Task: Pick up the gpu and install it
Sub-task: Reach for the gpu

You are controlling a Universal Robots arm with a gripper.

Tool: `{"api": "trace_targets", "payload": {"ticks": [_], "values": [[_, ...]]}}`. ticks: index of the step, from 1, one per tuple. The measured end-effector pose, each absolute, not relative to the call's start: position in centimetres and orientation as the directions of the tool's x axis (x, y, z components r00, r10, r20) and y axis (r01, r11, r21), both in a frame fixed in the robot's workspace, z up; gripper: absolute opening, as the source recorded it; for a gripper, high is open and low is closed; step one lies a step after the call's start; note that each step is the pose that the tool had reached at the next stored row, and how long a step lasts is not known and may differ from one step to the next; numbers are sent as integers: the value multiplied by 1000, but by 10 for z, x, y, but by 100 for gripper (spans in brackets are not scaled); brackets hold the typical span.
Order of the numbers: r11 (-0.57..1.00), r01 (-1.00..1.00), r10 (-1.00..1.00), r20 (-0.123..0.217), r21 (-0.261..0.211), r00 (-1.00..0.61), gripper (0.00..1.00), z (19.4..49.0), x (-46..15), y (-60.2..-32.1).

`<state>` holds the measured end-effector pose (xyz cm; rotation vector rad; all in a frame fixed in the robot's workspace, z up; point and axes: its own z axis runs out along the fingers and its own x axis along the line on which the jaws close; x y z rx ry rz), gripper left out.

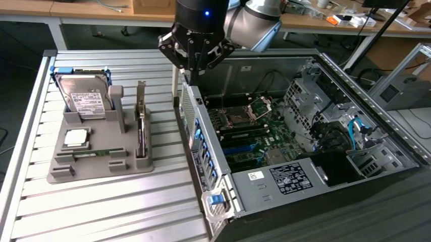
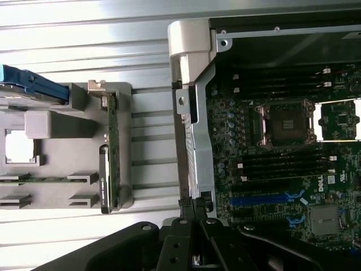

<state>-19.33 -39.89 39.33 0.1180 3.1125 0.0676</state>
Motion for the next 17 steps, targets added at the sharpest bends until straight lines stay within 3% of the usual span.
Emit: {"api": "trace_targets", "payload": {"ticks": [17], "values": [[996,75,76,-24,44,-997,11,393,-198,-399]]}}
